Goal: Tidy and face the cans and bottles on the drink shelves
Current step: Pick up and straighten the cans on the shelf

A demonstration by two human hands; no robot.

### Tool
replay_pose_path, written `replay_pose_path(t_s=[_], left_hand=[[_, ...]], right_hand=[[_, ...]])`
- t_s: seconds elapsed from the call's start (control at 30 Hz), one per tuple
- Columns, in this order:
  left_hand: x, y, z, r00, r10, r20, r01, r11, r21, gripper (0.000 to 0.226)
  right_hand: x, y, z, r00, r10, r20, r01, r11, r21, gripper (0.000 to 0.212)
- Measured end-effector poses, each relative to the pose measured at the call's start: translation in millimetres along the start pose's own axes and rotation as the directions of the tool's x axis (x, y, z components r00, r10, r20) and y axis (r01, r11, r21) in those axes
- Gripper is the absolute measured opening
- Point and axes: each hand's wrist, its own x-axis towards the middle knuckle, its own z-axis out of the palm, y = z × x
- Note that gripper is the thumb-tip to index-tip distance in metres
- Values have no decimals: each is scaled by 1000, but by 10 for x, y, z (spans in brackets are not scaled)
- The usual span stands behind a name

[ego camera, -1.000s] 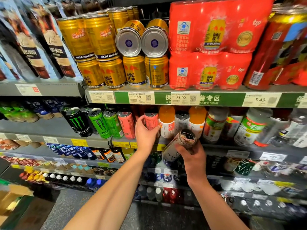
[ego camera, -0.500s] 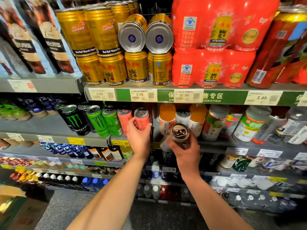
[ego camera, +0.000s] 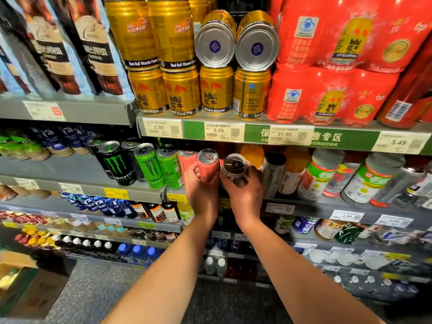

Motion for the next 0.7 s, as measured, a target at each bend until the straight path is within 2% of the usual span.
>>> replay_pose_path(t_s=[0.17, 0.27, 0.3, 0.4, 0.47, 0.53, 0.7], left_hand=[[16, 2, -66, 1000, -8, 22, 9, 998, -60, 50], [29, 44, -82, 999, 12, 44, -8, 996, -90, 26], [34, 46, -75, 999, 14, 49, -9, 995, -102, 25], [67, -42, -79, 998, -32, 46, 36, 994, -106, 32], [84, -103, -83, 998, -41, 57, 46, 994, -98, 48], [110, -109, -75, 997, -27, 77, 34, 996, -87, 54], [121, -85, -64, 995, 43, 92, -44, 999, 17, 71]], right_hand=[[89, 38, 177, 994, -99, -56, 88, 980, -178, 56], [136, 22, 236, 990, -101, -104, 72, 967, -245, 47], [146, 11, 259, 989, -91, -120, 57, 964, -260, 46], [190, -1, 338, 987, -72, -141, 24, 948, -319, 63], [194, -11, 377, 985, -62, -164, 7, 949, -314, 77], [183, -20, 391, 978, -70, -197, 7, 953, -302, 81], [122, -96, 423, 954, -115, -277, 36, 961, -273, 41]])
